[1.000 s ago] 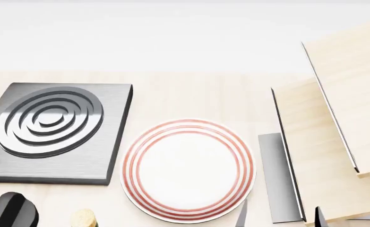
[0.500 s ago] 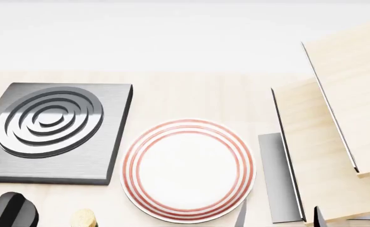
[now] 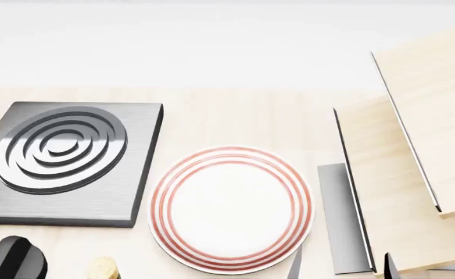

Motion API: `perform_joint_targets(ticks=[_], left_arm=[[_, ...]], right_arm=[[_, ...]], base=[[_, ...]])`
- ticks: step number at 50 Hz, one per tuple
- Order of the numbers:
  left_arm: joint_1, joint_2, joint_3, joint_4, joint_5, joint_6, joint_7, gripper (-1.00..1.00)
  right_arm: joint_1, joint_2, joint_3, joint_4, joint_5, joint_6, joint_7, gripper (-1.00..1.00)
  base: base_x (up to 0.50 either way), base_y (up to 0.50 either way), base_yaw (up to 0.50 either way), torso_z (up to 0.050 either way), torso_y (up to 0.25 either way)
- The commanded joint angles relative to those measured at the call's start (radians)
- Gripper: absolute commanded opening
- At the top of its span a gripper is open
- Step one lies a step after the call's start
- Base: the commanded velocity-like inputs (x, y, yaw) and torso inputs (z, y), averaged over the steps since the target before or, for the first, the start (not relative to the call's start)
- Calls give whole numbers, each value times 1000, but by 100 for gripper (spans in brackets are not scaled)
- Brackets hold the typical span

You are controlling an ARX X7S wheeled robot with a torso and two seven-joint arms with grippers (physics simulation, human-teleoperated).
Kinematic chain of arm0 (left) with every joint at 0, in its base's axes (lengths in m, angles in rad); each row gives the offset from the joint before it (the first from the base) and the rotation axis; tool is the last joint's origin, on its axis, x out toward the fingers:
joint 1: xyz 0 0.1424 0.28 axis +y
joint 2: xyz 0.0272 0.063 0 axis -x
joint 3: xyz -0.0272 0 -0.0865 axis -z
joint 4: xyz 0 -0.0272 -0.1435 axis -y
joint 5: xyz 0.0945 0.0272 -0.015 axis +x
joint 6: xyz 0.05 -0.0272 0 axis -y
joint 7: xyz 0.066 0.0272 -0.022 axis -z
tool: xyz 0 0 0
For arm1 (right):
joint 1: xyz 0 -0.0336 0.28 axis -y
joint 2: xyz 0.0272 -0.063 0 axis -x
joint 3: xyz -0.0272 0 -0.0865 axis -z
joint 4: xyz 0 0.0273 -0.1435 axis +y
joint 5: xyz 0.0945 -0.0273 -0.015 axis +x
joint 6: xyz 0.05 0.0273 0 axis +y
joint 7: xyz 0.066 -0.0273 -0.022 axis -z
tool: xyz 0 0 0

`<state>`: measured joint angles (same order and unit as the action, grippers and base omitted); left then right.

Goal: Pick up the akita bowl and put it on the plate.

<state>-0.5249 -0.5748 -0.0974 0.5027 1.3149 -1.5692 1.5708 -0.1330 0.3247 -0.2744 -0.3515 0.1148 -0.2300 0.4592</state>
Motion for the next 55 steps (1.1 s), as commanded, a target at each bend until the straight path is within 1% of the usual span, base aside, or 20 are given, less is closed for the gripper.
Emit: perform_joint_targets(ticks=[1,4,5,6,9,13,19,23,24,25,26,27,33,36,42,46,50,51,55], left_arm=[[-129,4,7,38,7,-1,0,-100],[-169,4,9,34,12,-1,0,-100],[-184,4,15,43,23,-1,0,-100],[-182,-14,38,42,62,-1,0,-100],[-211,-19,57,59,75,-1,0,-100],[-280,-9,84,91,102,-1,0,-100],[-336,11,102,100,124,-1,0,-100],[-419,39,98,76,165,-1,0,-100],[-420,44,93,70,150,-1,0,-100],[-464,56,89,55,184,-1,0,-100],[-475,68,80,43,160,-1,0,-100],[-502,81,75,19,183,-1,0,-100],[-544,121,85,-28,188,0,0,-100],[-575,164,72,-57,190,0,0,-100],[-663,231,96,-125,241,9,-1,-100],[-712,270,88,-163,271,36,-4,-100],[-752,303,68,-193,216,54,-85,-100],[-761,312,61,-197,194,63,-124,-100],[-790,339,53,-232,134,101,-221,-100]], right_arm=[[4,3,-3,2,1,3,3,100],[5,3,-3,1,2,4,5,100],[5,4,-3,1,2,5,5,100],[5,4,-4,1,0,6,6,100],[8,4,-5,2,2,8,6,100],[9,6,-2,2,5,10,9,100],[12,5,-6,9,4,7,9,100],[12,5,-6,15,6,3,9,100],[13,5,-7,16,6,2,10,100],[14,5,-7,18,5,3,10,100],[14,5,-7,20,6,1,10,100],[14,5,-8,19,5,3,11,100],[15,5,-10,26,6,-1,12,100],[16,5,-11,30,8,-4,12,100],[15,7,-11,36,10,-6,13,100],[16,8,-12,39,12,-9,13,100],[14,10,-12,36,16,-13,13,100],[13,10,-12,38,15,-14,12,100],[13,11,-14,38,16,-17,13,100]], base=[[0,0,0,0,0],[0,0,0,0,0],[0,0,0,0,0],[0,0,0,0,0],[0,0,0,0,0],[0,0,0,0,0],[0,0,0,0,0],[0,0,0,0,0],[0,0,0,0,0],[0,0,0,0,0],[0,0,0,0,0],[0,0,0,0,0],[0,0,0,0,0],[0,0,0,0,0],[0,0,0,0,0],[0,0,0,0,0],[0,0,0,0,0],[0,0,0,0,0],[0,0,0,0,0]])
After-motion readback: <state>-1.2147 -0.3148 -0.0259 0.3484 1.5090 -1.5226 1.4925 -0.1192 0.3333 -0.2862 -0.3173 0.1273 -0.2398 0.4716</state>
